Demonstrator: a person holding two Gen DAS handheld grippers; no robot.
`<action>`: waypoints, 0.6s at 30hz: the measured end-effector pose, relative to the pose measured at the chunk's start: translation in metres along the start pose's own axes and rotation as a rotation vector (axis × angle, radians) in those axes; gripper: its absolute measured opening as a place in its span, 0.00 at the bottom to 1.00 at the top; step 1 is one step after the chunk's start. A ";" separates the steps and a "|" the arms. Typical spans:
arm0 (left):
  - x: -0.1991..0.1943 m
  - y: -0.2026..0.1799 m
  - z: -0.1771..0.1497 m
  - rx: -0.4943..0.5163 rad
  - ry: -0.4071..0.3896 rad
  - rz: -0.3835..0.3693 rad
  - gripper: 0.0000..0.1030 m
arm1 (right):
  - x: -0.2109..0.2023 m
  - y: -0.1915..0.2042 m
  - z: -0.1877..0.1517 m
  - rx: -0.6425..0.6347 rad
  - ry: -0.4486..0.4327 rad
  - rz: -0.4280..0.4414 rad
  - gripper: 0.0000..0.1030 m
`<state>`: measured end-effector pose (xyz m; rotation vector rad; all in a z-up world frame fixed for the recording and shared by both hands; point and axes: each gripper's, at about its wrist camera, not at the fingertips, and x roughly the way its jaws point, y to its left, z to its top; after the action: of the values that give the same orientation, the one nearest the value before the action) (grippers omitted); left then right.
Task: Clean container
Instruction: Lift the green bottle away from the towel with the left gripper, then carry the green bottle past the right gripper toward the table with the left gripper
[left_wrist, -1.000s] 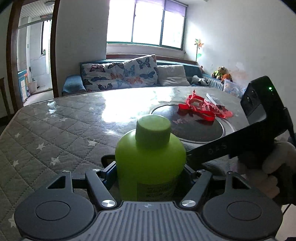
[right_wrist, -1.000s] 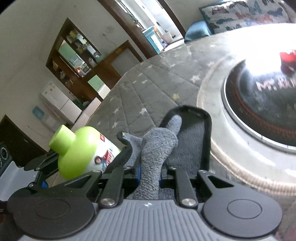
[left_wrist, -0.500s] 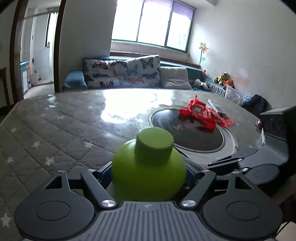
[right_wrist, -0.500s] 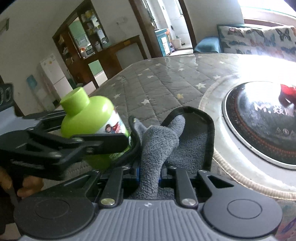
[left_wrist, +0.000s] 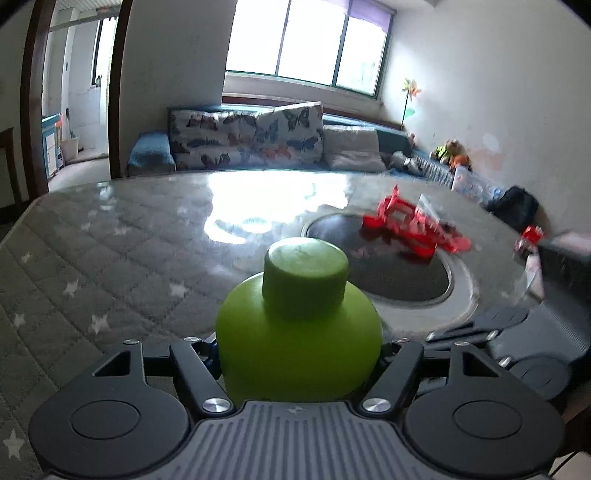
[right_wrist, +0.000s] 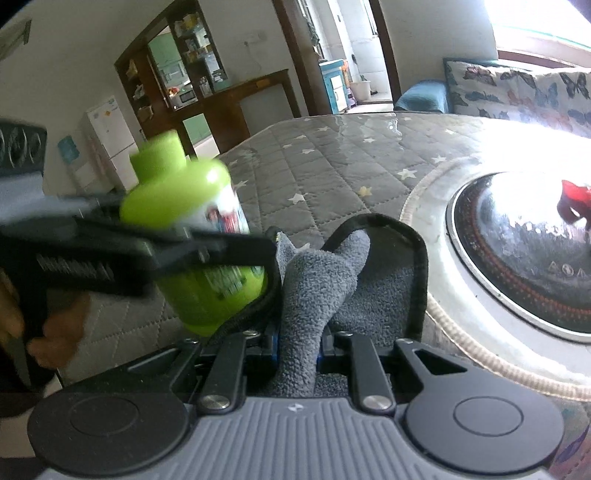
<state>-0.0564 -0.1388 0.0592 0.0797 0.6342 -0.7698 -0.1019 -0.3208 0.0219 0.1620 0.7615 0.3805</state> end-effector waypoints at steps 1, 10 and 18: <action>-0.003 -0.001 0.003 0.000 -0.013 -0.005 0.70 | 0.000 0.001 0.000 -0.006 0.000 0.000 0.16; -0.007 -0.020 0.029 0.013 -0.088 -0.104 0.70 | 0.001 0.013 -0.007 -0.039 -0.005 0.013 0.16; 0.018 -0.026 0.020 0.008 -0.075 -0.090 0.69 | -0.001 0.012 -0.015 -0.019 -0.014 0.040 0.16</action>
<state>-0.0539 -0.1746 0.0691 0.0299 0.5663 -0.8580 -0.1162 -0.3097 0.0155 0.1624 0.7412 0.4234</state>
